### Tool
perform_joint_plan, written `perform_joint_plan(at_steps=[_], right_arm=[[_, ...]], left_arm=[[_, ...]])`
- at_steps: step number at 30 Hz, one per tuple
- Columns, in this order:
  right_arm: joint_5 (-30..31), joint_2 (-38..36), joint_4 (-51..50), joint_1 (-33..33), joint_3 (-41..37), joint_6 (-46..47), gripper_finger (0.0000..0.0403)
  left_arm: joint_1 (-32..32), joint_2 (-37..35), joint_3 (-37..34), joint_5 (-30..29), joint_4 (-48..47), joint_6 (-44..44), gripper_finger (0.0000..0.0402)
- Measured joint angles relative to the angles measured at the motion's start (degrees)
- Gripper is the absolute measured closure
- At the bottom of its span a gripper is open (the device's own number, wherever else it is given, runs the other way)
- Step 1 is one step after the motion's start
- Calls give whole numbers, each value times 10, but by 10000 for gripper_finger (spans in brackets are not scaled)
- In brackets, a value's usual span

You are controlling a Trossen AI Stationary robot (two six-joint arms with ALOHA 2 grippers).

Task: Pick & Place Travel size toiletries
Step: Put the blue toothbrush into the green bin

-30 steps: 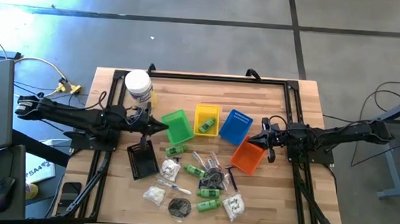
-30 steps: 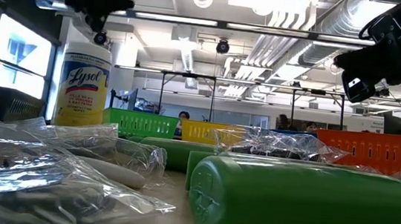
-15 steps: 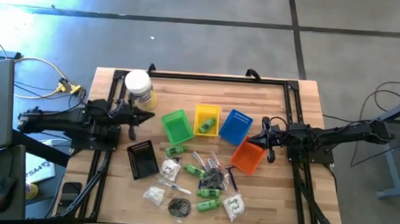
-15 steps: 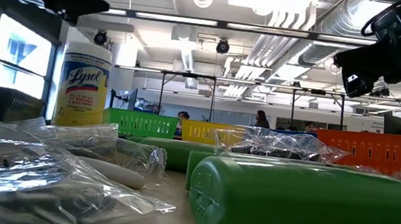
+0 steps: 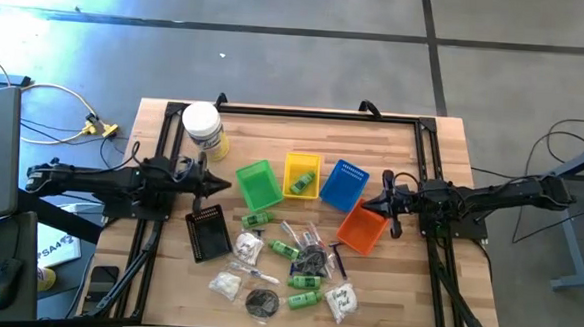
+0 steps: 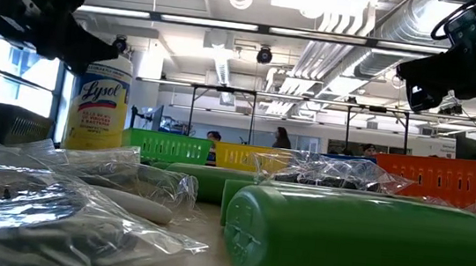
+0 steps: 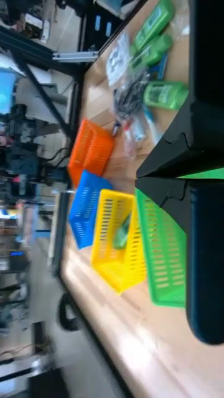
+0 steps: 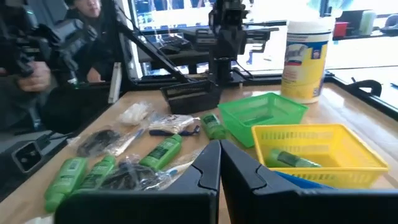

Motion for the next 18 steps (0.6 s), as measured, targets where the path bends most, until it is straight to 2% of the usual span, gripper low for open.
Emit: perform_joint_plan(at_steps=[8, 14, 18], right_arm=[[1, 0, 0, 0, 0, -1, 400], [41, 0, 16, 0, 0, -15, 400], [47, 1, 29, 0, 0, -17, 400]], left_arm=[[0, -6, -6, -7, 7, 25, 401], [0, -4, -6, -11, 9, 33, 401], [0, -4, -6, -19, 13, 45, 401]])
